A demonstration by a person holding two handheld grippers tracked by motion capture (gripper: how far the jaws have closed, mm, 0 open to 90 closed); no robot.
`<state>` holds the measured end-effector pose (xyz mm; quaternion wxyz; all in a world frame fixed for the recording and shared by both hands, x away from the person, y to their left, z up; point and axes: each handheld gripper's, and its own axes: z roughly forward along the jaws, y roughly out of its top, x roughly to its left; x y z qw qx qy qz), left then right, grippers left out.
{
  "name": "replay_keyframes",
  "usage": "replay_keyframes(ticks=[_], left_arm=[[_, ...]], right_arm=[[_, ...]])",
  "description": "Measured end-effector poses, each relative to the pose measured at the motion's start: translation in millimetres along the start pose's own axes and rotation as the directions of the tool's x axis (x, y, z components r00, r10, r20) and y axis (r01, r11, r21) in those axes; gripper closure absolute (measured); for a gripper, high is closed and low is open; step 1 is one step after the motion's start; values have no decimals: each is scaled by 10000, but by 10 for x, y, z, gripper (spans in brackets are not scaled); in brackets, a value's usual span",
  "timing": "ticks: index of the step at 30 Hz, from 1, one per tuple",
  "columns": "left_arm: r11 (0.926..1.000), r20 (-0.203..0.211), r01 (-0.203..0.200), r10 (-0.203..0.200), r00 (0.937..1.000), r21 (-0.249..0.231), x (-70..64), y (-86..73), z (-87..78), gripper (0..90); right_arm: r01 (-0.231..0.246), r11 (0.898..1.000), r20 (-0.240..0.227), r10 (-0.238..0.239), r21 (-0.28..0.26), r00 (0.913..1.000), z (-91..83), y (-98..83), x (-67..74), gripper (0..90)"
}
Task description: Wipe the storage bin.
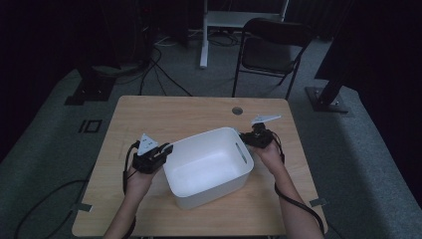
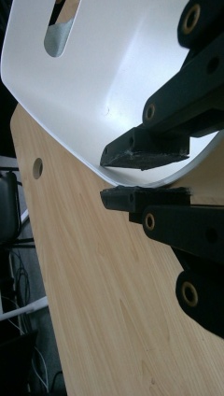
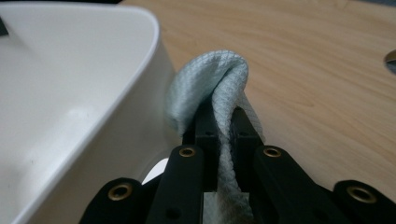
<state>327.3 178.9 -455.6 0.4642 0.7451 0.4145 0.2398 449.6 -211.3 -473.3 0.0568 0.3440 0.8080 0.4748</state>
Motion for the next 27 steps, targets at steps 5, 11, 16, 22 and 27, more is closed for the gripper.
replay_keyframes(ticks=[5, 11, 16, 22, 27], left_arm=[[10000, 13, 13, -13, 10000, -9, 2, -1, 0, 789], [10000, -4, -7, 7, 10000, -8, 0, 0, 0, 789], [10000, 7, 4, -4, 10000, -9, 1, -1, 0, 789], [10000, 3, -3, 3, 10000, -12, 0, -1, 0, 789], [10000, -6, -5, 5, 10000, -11, -1, -1, -1, 789]], right_arm=[[-63, 9992, 49, 65, -394, 10000, -136, -17, -23, 857], [24, 9960, 154, -10, -896, 9999, -356, -73, 5, 856], [108, 9942, 198, -87, -1073, 9998, -522, -177, 32, 856], [159, 9884, 61, -152, -1507, 9999, -740, -339, 134, 856], [315, 9871, -41, -325, -1571, 9995, -881, -470, 244, 856]])
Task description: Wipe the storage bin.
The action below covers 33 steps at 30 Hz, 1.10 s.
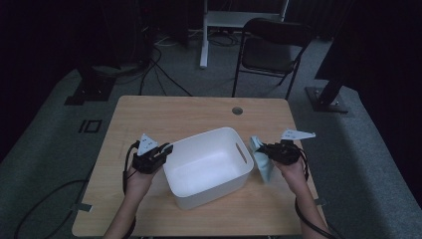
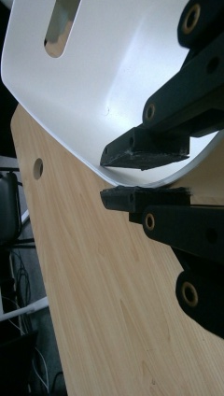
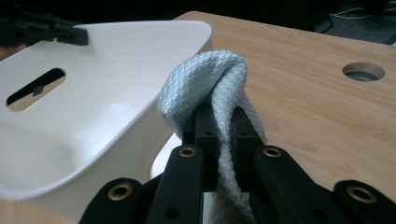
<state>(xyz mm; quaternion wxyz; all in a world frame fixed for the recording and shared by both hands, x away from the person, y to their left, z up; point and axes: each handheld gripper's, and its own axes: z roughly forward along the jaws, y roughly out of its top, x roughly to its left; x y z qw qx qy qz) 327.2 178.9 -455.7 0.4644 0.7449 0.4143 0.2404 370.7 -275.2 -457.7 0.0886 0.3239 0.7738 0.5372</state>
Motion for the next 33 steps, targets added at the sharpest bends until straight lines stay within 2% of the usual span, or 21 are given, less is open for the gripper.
replay_keyframes(ticks=[2, 4, 9, 14, 18, 23, 25, 27, 32, 33], left_arm=[[10000, -8, 0, 0, 10000, -4, -1, 0, 0, 788], [10000, -12, -6, 6, 10000, -4, -1, 0, 0, 789], [10000, -20, -29, 29, 10000, -2, -2, 1, 1, 788], [10000, -35, -31, 31, 10000, 1, -4, 1, 0, 788], [10000, -57, -37, 37, 10000, -5, -7, 1, 1, 788], [10000, -80, -35, 35, 10000, -4, -11, 2, 2, 789], [10000, -90, 1, -1, 10000, -6, -12, 1, 2, 789], [10000, -94, -10, 10, 10000, -4, -14, 2, 3, 789], [10000, -73, 23, -23, 10000, -26, -10, 0, 4, 788], [10000, -88, -1, 1, 10000, -24, -12, 0, 4, 788]], right_arm=[[47, 10000, -53, -47, 0, 10000, -46, -44, 28, 856], [-69, 10000, -357, 67, -40, 9993, -84, -94, 40, 856], [-14, 9998, -657, 25, 178, 9978, -139, -211, 93, 856], [235, 9983, -918, -185, 536, 9956, -119, -311, 178, 856], [330, 9962, -1214, -230, 809, 9923, -38, -367, 232, 856], [128, 9950, -1205, -8, 987, 9927, 50, -418, 208, 857], [200, 9916, -1048, -66, 1277, 9945, 103, -438, 191, 857], [8, 9911, -1038, 132, 1332, 9945, 159, -472, 171, 857], [-169, 9807, -842, 339, 1948, 9959, 315, -568, 107, 857], [-215, 9822, -883, 386, 1868, 9954, 323, -568, 96, 857]])
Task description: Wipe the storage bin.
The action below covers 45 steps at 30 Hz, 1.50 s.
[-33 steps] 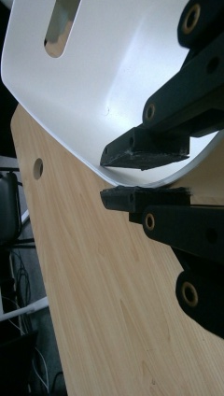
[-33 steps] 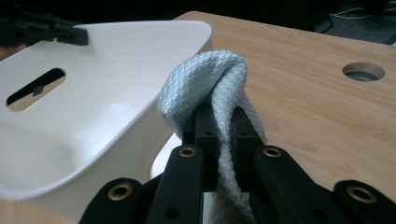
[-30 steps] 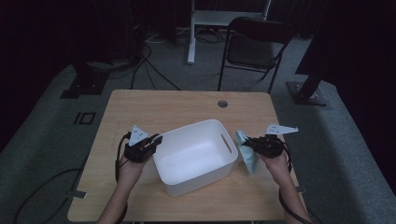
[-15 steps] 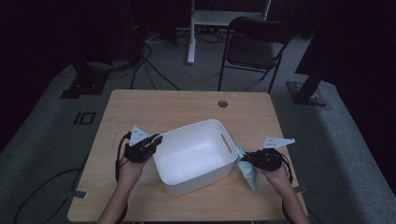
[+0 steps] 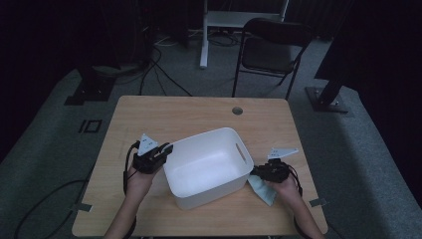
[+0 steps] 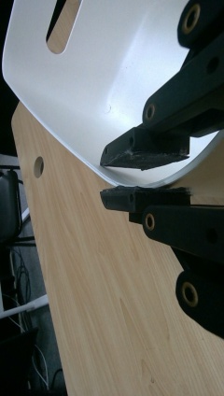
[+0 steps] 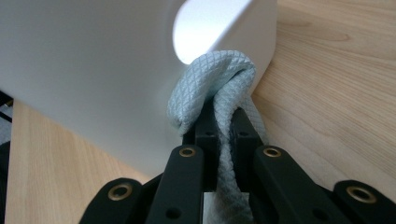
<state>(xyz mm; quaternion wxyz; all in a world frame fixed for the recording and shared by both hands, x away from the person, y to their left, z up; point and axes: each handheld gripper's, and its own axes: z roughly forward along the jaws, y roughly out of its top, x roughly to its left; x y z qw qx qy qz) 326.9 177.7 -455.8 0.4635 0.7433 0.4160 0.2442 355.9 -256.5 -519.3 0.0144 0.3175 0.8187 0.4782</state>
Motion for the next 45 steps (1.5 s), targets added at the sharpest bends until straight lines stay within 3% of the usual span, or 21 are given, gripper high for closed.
replay_keyframes(ticks=[3, 6, 14, 21, 24, 29, 34, 41, 45], left_arm=[[10000, -15, 12, -12, 10000, -21, -3, -1, 0, 789], [10000, -57, 25, -25, 10000, -31, -8, -3, -1, 789], [10000, -100, 52, -53, 9999, -57, -11, -5, 0, 789], [10000, -102, 35, -35, 9999, -52, -13, -5, -1, 789], [9999, -138, 90, -91, 9999, -69, -17, -7, -1, 789], [10000, -124, 69, -70, 9999, -67, -16, -8, -2, 789], [10000, -120, 53, -54, 9999, -61, -15, -8, -3, 789], [10000, -216, 41, -42, 9998, -38, -24, -7, -5, 789], [10000, -190, 11, -12, 9998, -39, -23, -8, -5, 789]], right_arm=[[2, 9987, -61, -5, -503, 10000, -29, 71, -15, 857], [128, 9980, 28, -126, -613, 9999, -26, 164, -28, 857], [-209, 9997, -22, 209, -98, 9998, 145, 153, -135, 858], [-80, 9988, -103, 76, -487, 9999, 110, 278, -160, 857], [78, 9996, 33, -77, -271, 10000, 156, 332, -171, 858], [-256, 9997, 149, 255, 41, 9996, 285, 301, -240, 858], [-246, 9984, -44, 244, -510, 9997, 236, 391, -260, 857], [-229, 9997, 297, 227, 77, 9993, 371, 426, -303, 858], [-436, 9990, 81, 435, 18, 9990, 384, 442, -355, 858]])
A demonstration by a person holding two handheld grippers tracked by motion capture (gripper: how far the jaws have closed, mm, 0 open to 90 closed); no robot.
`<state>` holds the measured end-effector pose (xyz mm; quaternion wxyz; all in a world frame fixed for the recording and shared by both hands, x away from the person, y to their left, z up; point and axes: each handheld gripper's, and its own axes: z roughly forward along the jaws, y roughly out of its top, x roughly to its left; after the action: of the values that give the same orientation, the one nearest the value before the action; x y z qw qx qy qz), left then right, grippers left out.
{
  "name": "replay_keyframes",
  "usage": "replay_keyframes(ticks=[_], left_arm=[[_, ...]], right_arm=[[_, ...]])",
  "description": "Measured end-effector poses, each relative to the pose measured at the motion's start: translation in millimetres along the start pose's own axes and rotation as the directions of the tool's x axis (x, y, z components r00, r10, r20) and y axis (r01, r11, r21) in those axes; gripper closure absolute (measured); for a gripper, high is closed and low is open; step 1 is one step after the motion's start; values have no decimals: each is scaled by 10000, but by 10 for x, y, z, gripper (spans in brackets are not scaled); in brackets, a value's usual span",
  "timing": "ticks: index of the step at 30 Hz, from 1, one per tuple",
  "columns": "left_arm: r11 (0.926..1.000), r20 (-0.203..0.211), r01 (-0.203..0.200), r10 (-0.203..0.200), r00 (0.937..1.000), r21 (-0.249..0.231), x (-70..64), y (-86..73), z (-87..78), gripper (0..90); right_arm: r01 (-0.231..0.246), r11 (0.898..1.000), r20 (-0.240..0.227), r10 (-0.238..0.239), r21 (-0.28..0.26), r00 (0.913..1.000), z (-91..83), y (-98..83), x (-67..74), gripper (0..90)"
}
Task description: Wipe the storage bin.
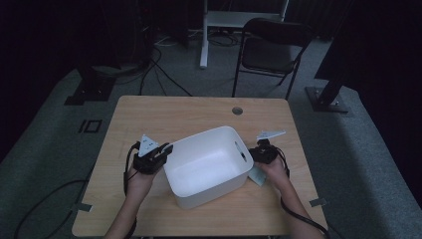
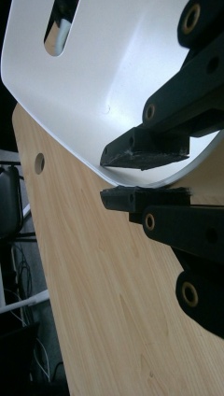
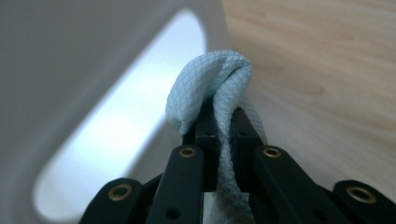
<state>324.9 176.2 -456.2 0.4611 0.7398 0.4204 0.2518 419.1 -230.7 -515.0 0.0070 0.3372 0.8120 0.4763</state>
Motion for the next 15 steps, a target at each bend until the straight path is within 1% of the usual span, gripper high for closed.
replay_keyframes(ticks=[1, 2, 4, 6, 8, 9, 10, 11, 13, 14, 15], left_arm=[[10000, 7, -10, 10, 10000, 4, 0, 0, 0, 789], [10000, 16, -19, 19, 10000, 10, 1, 1, 1, 788], [10000, 21, -7, 7, 10000, 32, 1, 3, 1, 788], [10000, -52, -6, 6, 10000, 52, -5, 6, 3, 788], [10000, -63, -11, 12, 10000, 37, -6, 4, 3, 788], [10000, -53, -18, 19, 10000, 36, -7, 4, 3, 787], [10000, -50, -37, 37, 10000, 32, -8, 5, 3, 787], [10000, -52, -46, 46, 10000, 35, -7, 4, 2, 787], [10000, -47, -45, 45, 10000, 21, -5, 3, 3, 787], [10000, -22, -28, 28, 10000, 3, -7, 3, 6, 787], [10000, -26, -39, 39, 10000, 4, -9, 4, 7, 787]], right_arm=[[-36, 9998, -92, 34, -206, 10000, -21, 39, -5, 857], [9, 9997, -91, -11, -254, 10000, -30, 66, -2, 857], [116, 9996, -26, -117, -239, 9999, -31, 119, 1, 858], [142, 9998, 26, -142, -173, 9999, -8, 127, -6, 858], [184, 9993, 394, -197, 317, 9990, 100, 93, -16, 858], [147, 9992, 423, -163, 368, 9990, 124, 79, -27, 858], [3, 9995, 325, -13, 331, 9995, 135, 68, -50, 858], [-39, 9996, 263, 31, 283, 9996, 137, 68, -63, 858], [18, 9997, 243, -24, 227, 9997, 123, 93, -63, 858], [-29, 10000, 137, 29, 22, 9999, 97, 121, -66, 858], [-35, 9994, 42, 37, -352, 10000, 48, 174, -65, 857]])
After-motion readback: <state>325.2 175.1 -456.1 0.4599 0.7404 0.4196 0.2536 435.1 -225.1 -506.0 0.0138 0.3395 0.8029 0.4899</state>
